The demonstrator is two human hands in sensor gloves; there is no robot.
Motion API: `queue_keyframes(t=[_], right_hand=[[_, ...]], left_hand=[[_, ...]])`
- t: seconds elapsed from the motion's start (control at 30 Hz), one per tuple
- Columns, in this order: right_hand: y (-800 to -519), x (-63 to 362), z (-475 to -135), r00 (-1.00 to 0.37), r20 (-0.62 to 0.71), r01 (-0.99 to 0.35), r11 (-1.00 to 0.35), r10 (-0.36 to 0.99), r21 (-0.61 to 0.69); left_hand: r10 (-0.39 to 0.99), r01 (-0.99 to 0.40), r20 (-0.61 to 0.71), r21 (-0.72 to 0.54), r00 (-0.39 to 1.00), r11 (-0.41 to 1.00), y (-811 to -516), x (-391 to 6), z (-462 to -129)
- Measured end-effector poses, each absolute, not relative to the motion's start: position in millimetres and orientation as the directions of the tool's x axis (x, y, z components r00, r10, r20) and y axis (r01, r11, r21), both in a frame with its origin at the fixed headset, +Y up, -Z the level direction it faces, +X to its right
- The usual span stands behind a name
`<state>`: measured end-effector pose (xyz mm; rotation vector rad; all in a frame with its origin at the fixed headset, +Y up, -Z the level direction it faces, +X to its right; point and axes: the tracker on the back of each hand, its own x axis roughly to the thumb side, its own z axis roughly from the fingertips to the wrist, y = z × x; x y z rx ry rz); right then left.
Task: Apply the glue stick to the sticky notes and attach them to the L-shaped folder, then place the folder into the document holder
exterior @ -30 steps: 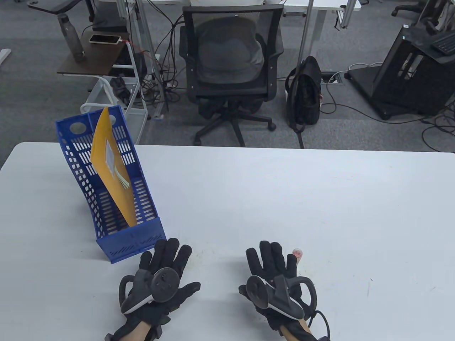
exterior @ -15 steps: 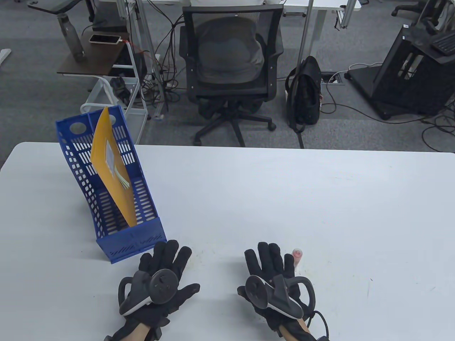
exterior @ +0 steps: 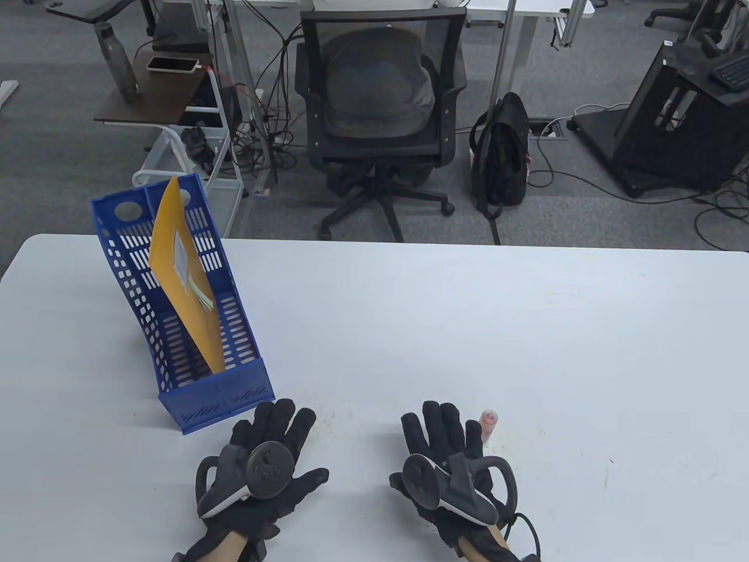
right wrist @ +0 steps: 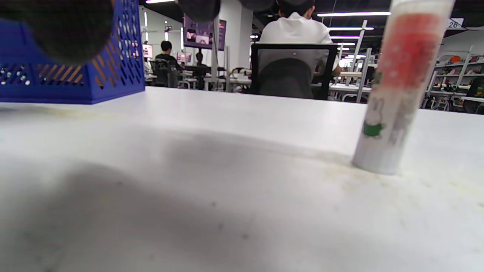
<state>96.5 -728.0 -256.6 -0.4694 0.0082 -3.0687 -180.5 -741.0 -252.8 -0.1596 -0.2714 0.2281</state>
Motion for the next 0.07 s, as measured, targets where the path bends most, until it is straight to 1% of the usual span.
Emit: queue_keyframes(t=[0.07], right_hand=[[-728.1, 96.6, -256.6, -0.954, 0.298, 0.033, -0.999, -0.034, -0.009]], left_hand=[[0.245, -0.201, 0.245, -0.190, 0.938, 0.961, -741.0, -180.5, -253.0]])
